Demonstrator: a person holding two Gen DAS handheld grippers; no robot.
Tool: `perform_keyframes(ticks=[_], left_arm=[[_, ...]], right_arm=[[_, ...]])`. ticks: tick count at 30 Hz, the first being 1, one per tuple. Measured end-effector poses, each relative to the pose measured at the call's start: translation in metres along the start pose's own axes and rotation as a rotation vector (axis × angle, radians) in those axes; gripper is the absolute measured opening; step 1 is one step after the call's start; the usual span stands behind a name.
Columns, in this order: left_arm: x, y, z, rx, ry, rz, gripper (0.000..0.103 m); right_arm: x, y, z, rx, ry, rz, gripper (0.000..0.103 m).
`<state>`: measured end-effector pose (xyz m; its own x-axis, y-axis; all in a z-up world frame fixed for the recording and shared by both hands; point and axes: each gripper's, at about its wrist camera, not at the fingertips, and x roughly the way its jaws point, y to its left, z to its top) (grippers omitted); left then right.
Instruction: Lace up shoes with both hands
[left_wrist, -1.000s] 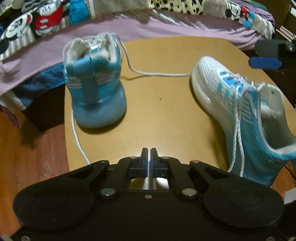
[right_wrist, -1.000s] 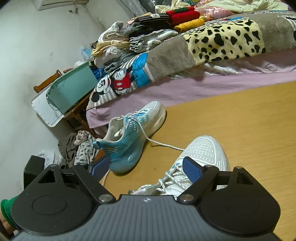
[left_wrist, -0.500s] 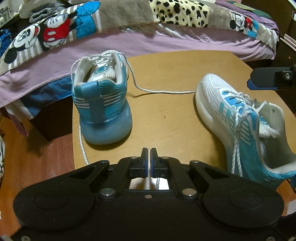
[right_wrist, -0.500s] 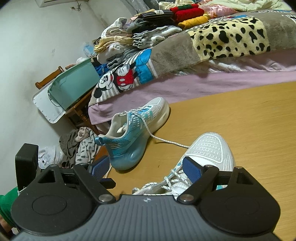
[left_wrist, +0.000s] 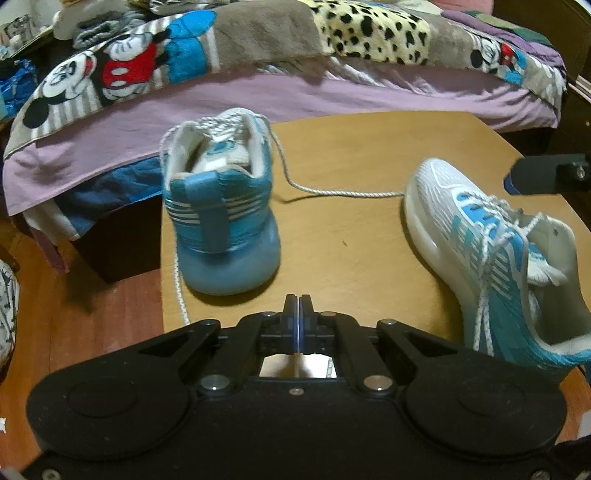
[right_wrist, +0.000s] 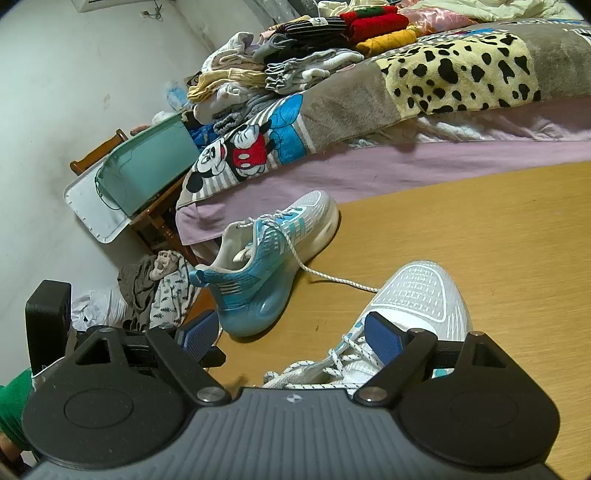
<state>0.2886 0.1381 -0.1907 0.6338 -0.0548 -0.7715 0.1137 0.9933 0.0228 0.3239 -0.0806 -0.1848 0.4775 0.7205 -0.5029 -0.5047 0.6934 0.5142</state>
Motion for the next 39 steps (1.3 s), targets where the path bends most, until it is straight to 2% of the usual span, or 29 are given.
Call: perform_keyframes(ticks=[8, 10, 15, 17, 18, 25, 31, 39], left_arm=[[-0.001, 0.007, -0.001, -0.019, -0.001, 0.02, 0.0], [0.004, 0.009, -0.003, -0.02, 0.038, -0.008, 0.0], [0.018, 0.006, -0.015, -0.001, 0.135, -0.08, 0.015], [0.022, 0.001, -0.018, 0.004, 0.155, -0.096, 0.027], [0.024, -0.001, -0.019, 0.003, 0.161, -0.105, 0.027], [0.032, -0.007, -0.022, 0.01, 0.176, -0.11, 0.025], [0.033, -0.01, -0.022, 0.023, 0.168, -0.09, 0.002], [0.027, -0.009, -0.019, 0.036, 0.132, -0.073, 0.001]], right_arm=[[0.002, 0.0, 0.0, -0.003, 0.004, 0.002, 0.085], [0.003, 0.001, -0.001, -0.004, 0.005, 0.003, 0.085], [0.004, 0.001, 0.0, -0.002, 0.005, 0.004, 0.085], [0.004, 0.001, 0.0, 0.0, 0.003, 0.005, 0.085], [0.004, 0.001, 0.001, 0.002, 0.001, 0.006, 0.085], [0.005, 0.003, 0.0, 0.0, 0.004, 0.011, 0.085], [0.003, 0.002, 0.001, 0.005, -0.001, 0.012, 0.085], [0.002, 0.001, 0.001, 0.006, -0.004, 0.014, 0.085]])
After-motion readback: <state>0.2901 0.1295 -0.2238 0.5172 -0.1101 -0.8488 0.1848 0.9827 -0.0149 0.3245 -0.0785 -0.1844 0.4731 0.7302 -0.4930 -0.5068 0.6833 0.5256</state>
